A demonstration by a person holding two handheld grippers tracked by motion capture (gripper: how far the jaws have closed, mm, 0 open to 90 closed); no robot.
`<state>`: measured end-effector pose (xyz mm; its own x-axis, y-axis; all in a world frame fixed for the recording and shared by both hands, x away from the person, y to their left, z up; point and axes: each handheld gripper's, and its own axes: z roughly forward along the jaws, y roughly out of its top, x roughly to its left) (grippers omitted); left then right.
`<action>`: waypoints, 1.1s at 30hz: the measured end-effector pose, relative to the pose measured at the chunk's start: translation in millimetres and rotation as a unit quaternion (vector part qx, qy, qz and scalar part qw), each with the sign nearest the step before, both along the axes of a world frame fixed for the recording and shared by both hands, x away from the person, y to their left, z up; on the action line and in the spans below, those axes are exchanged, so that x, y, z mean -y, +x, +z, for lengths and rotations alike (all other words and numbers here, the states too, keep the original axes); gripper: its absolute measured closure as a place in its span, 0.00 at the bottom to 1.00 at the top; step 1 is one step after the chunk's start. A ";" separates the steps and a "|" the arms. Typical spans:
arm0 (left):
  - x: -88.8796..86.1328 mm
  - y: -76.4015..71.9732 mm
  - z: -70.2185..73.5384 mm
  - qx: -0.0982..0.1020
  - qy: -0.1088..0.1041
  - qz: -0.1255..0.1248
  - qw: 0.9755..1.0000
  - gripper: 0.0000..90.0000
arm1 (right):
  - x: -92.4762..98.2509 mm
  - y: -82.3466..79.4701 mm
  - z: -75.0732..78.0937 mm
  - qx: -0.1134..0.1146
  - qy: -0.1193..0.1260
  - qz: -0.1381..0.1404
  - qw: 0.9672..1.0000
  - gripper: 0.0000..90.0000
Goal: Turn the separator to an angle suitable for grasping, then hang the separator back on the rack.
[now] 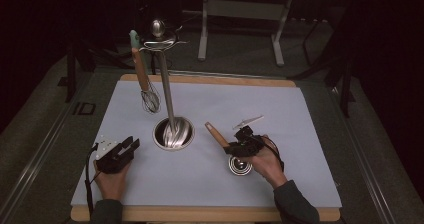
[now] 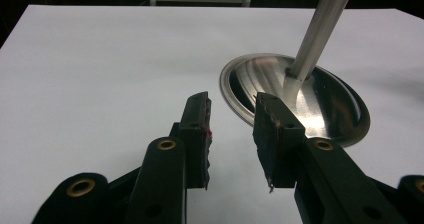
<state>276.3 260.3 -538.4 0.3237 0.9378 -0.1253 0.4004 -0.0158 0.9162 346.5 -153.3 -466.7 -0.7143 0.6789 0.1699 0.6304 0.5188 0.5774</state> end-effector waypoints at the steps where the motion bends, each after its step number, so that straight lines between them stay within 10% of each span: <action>1: 0.0 0.1 0.0 0.000 -0.001 0.000 1.000 0.76 | 0.3 0.1 0.8 0.003 0.003 0.002 1.000 0.79; 19: -0.2 0.0 0.0 0.001 -0.002 0.002 1.000 0.76 | 3.8 7.0 7.5 0.087 0.032 0.024 0.995 0.79; 33: -0.7 -0.1 -0.1 0.002 -0.002 0.002 1.000 0.76 | 0.6 7.1 17.9 0.167 0.066 0.070 0.981 0.79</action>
